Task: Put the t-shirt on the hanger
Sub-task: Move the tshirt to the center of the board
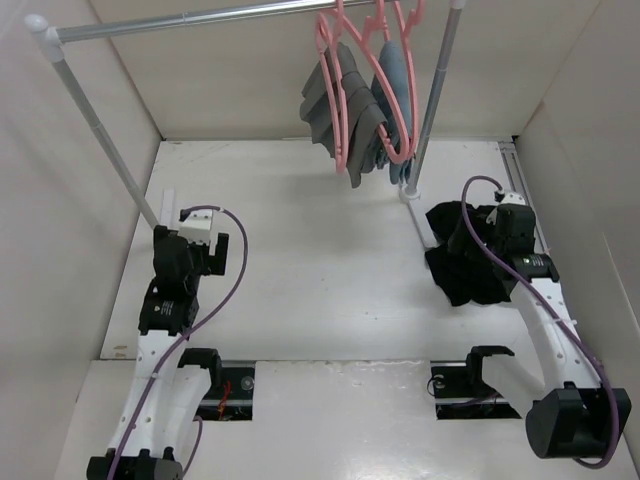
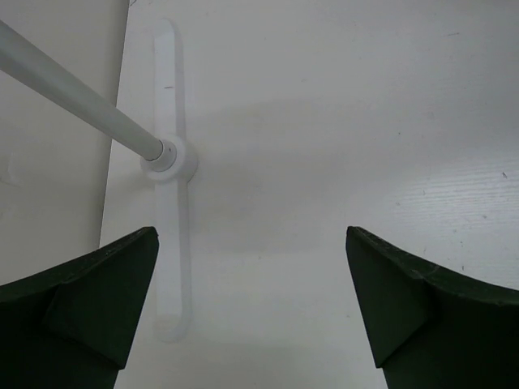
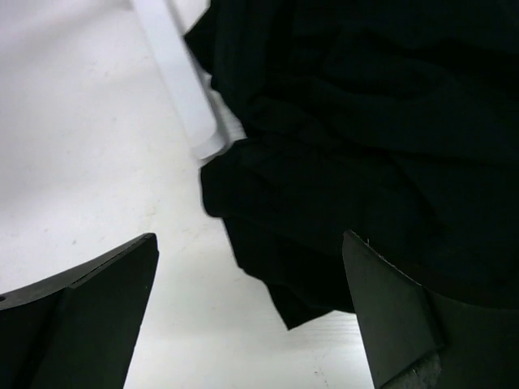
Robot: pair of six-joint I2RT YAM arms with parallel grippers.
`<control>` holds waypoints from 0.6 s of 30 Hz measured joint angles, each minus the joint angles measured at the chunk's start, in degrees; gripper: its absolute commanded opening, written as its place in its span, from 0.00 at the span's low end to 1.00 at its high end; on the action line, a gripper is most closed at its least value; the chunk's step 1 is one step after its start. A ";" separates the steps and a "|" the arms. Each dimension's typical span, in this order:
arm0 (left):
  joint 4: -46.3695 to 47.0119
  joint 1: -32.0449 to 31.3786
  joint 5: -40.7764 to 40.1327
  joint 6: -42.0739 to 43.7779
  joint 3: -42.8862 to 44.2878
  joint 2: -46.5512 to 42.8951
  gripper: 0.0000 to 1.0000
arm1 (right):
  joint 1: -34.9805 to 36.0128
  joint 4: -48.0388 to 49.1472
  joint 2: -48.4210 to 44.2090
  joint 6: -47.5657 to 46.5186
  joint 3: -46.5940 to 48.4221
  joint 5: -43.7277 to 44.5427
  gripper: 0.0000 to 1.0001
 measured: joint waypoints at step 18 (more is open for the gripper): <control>2.10 0.00 13.11 1.99 -2.97 -13.25 1.00 | -3.58 8.87 21.62 -0.15 -6.12 -4.26 0.00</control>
